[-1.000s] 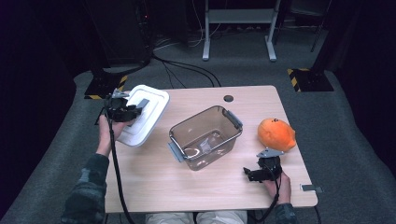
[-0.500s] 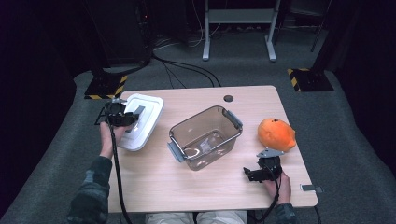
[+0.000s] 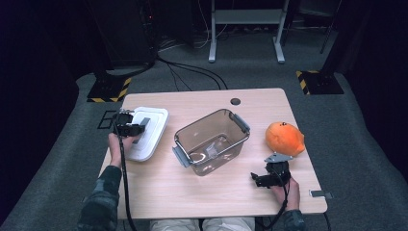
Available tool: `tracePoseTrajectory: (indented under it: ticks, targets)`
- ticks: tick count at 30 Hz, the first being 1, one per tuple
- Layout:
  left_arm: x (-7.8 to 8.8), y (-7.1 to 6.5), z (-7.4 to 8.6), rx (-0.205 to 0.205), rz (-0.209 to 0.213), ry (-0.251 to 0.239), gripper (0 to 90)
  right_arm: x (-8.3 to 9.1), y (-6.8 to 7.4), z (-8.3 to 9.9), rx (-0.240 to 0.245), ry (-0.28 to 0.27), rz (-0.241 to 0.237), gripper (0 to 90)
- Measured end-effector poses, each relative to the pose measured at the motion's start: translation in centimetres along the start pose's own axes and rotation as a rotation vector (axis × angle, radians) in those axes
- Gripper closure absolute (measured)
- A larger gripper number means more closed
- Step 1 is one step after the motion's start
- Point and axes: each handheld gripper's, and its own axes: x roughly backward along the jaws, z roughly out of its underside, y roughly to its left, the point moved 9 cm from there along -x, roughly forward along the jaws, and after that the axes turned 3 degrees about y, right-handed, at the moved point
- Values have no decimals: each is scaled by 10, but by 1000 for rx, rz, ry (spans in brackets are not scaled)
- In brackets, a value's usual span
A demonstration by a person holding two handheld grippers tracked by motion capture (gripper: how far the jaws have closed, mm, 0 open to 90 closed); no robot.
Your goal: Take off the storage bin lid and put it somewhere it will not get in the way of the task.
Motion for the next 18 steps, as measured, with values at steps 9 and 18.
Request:
tracePoseTrajectory:
  ticks: [9,18]
  targets:
    - [-19,7,21,49,-25,50,664,0,0,0,-1,1,1,37]
    - [-33,9,35,65,-56,73,663,0,0,0,-1,0,1,37]
